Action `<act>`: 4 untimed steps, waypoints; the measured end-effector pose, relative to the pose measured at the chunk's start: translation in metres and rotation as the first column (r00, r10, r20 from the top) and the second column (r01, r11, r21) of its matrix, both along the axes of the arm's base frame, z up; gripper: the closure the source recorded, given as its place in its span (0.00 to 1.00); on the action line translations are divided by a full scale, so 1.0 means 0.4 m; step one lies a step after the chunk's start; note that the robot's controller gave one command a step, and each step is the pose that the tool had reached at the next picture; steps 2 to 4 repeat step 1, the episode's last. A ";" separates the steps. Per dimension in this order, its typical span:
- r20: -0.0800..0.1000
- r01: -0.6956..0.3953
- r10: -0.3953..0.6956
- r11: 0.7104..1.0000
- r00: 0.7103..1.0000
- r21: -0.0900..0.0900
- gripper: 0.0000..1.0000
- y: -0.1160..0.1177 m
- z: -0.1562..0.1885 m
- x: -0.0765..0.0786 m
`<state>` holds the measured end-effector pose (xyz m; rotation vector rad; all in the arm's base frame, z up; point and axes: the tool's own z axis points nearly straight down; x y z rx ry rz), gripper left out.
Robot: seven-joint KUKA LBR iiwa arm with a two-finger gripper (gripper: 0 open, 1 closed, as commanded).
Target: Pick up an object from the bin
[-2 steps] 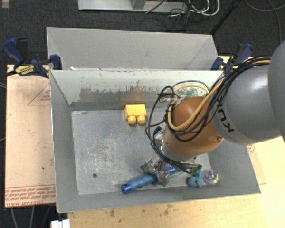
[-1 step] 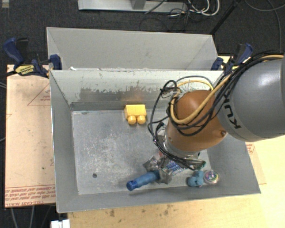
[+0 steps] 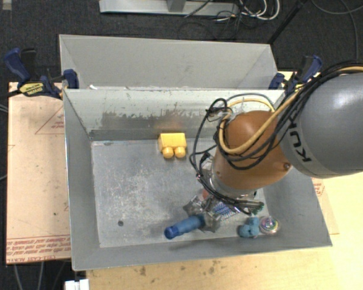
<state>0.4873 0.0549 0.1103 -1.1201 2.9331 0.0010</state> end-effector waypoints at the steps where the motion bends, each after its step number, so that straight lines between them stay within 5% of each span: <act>1: 0.000 0.003 -0.003 1.000 1.000 0.000 1.00 0.002 0.035 0.001; 4: 0.000 0.003 -0.003 1.000 1.000 0.000 1.00 0.002 0.035 0.001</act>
Offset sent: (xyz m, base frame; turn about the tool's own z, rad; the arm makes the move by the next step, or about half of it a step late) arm 0.0000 -0.0001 0.0142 0.0000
